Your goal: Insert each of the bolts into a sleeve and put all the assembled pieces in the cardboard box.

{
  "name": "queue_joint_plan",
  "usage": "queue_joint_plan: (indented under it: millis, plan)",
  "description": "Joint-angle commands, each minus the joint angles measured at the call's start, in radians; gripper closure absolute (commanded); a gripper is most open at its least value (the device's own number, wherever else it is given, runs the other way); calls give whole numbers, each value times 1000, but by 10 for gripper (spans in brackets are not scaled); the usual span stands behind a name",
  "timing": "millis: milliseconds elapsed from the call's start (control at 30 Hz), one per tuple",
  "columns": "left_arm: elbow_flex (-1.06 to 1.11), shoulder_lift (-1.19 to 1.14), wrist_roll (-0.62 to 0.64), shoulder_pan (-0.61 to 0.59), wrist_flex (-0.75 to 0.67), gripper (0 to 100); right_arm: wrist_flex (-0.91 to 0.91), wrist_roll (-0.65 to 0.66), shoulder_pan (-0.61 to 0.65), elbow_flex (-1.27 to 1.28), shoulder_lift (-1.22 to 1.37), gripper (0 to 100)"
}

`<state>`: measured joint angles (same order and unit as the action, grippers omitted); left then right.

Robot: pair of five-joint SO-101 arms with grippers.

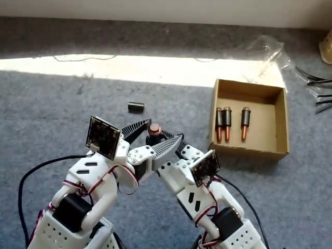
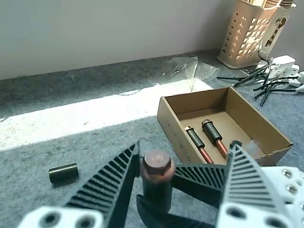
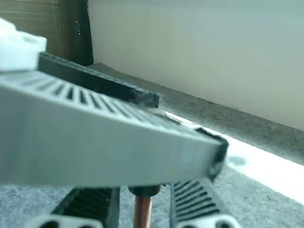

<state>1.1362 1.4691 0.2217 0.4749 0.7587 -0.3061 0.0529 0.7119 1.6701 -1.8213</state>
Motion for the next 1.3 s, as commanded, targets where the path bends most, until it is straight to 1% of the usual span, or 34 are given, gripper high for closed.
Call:
queue_joint_plan:
  millis: [0, 100, 167, 300, 367, 567, 633, 733, 867, 933, 1067, 1133, 1267]
  plan:
    - [-13, 12, 5, -58, 3, 705, 1, -2, 10, 143, -16, 993]
    - [-18, 12, 11, -131, 2, 706, 1, -2, 8, 143, -16, 993]
    - [-18, 12, 11, -163, -28, 708, 1, -2, 7, 143, -16, 993]
    - [-18, 25, 11, -177, -63, 708, 1, -2, 5, 143, -16, 993]
    - [-15, 79, 11, -176, -61, 708, 1, -2, 5, 145, -16, 993]
    - [35, 344, 6, -177, -41, 709, -2, -2, 2, 145, -16, 993]
    - [59, 377, 6, -185, -40, 713, -5, -2, -4, 145, -16, 993]
    - [82, 349, 6, -254, -43, 774, -8, -3, -54, 145, -16, 993]
    - [110, 343, 6, -383, -43, 896, -73, -3, -110, 119, -16, 993]
    - [130, 343, 6, -447, -44, 938, -108, -3, -139, 77, -16, 993]
    - [183, 343, 6, -553, -44, 958, -163, -3, -237, 15, -16, 993]
    - [223, 343, 6, -573, -44, 960, -166, -2, -305, -12, -16, 993]
    - [300, 343, 6, -578, -46, 962, -170, 77, -464, -65, -15, 993]
